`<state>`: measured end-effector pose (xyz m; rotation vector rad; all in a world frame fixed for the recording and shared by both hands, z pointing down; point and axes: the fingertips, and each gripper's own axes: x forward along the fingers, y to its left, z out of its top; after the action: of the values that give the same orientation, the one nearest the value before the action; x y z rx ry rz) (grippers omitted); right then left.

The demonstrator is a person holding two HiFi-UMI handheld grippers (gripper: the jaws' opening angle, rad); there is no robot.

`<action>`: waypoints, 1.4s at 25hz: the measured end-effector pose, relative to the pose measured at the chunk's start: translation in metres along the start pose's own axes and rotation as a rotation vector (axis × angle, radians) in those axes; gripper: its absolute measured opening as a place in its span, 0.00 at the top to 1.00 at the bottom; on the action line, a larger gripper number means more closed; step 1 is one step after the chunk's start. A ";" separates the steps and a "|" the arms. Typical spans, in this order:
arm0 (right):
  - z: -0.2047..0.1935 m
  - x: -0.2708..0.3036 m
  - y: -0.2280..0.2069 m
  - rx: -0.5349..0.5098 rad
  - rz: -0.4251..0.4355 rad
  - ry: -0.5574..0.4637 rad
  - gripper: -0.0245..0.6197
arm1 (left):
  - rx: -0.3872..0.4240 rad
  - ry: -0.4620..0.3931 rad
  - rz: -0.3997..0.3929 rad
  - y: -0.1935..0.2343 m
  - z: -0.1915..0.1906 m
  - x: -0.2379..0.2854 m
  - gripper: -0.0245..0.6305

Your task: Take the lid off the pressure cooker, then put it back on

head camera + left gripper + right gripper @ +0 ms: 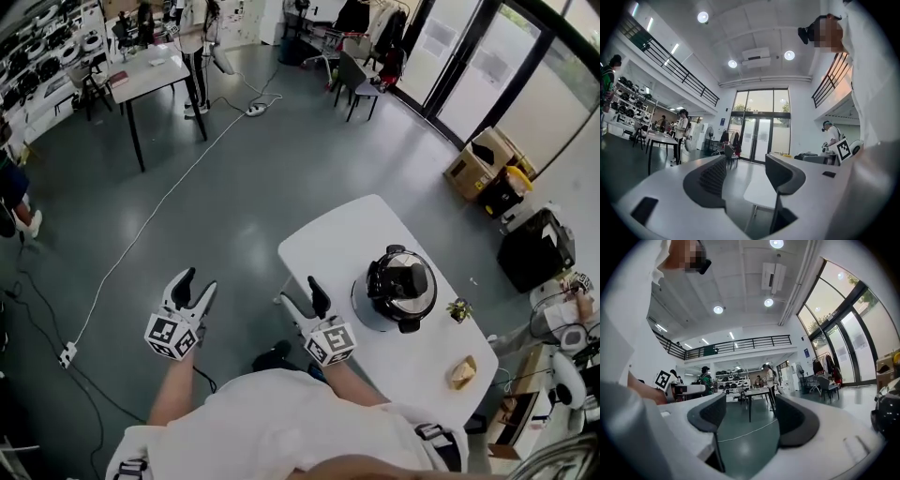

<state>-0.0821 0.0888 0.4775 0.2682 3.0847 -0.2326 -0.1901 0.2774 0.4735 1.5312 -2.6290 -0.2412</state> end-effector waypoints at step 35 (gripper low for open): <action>0.090 -0.087 -0.243 -0.046 -0.750 -0.212 0.45 | -0.072 0.200 -0.895 -0.185 -0.019 0.432 0.58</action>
<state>-0.0367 -0.1760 0.4280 -0.8649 2.8178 -0.1851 -0.2421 -0.1895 0.4579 2.4351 -1.6126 -0.2114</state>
